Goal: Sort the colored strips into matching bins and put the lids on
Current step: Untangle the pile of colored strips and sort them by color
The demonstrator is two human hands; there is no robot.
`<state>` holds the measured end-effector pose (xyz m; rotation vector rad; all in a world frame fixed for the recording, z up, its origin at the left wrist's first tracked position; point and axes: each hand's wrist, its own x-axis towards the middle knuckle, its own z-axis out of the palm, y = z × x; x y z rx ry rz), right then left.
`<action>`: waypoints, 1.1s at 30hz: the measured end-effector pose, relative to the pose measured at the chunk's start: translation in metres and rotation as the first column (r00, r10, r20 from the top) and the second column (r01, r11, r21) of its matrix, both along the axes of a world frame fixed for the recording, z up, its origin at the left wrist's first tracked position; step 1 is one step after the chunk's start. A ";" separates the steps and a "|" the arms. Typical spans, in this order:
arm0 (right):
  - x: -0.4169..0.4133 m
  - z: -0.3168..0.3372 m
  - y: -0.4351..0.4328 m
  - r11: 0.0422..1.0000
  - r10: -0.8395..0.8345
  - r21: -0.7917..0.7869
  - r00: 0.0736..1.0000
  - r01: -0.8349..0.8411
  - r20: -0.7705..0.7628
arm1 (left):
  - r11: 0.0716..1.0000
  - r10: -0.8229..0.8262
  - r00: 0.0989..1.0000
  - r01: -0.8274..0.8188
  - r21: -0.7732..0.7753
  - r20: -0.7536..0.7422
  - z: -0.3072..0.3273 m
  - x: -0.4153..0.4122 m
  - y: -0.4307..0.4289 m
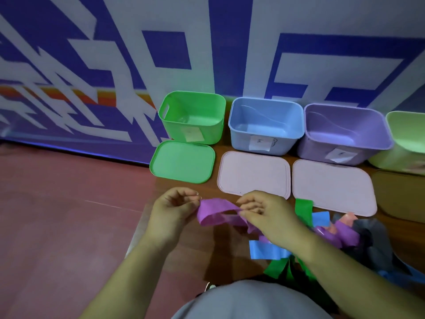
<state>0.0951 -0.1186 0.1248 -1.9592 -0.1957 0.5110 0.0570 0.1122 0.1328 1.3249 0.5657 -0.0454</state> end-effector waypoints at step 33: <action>0.021 -0.056 0.014 0.735 0.291 -0.642 0.957 -0.219 0.007 | 0.396 -0.519 0.813 0.501 0.770 -0.263 -0.094 0.004 0.056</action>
